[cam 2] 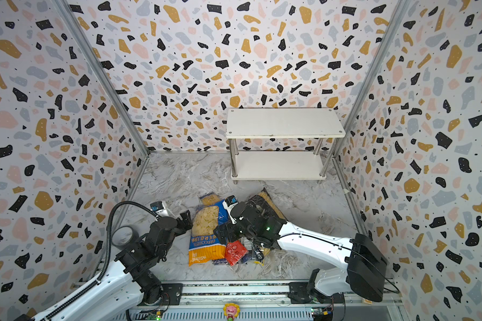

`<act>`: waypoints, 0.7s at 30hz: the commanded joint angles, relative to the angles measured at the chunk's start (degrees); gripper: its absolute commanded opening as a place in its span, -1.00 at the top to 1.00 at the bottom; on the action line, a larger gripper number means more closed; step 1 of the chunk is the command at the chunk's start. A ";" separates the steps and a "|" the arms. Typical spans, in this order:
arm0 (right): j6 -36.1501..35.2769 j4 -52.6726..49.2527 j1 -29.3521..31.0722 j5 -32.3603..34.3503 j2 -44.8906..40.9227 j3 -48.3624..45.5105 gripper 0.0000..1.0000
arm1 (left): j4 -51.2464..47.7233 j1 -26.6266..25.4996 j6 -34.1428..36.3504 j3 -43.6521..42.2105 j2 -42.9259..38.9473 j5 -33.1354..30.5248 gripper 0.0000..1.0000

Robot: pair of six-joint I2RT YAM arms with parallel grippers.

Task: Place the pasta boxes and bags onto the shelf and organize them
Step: 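Reach both grippers toward the blue orecchiette bag on the pile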

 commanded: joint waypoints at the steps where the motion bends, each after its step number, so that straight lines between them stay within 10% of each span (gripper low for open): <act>1: 0.89 0.55 0.79 -1.32 2.56 2.90 -0.98 | -1.89 -0.14 -0.83 -0.03 -1.70 1.15 -0.97; 21: 2.77 0.34 -1.32 -8.90 15.86 10.53 -0.98 | -13.89 -0.19 2.61 16.93 -3.74 16.44 -0.97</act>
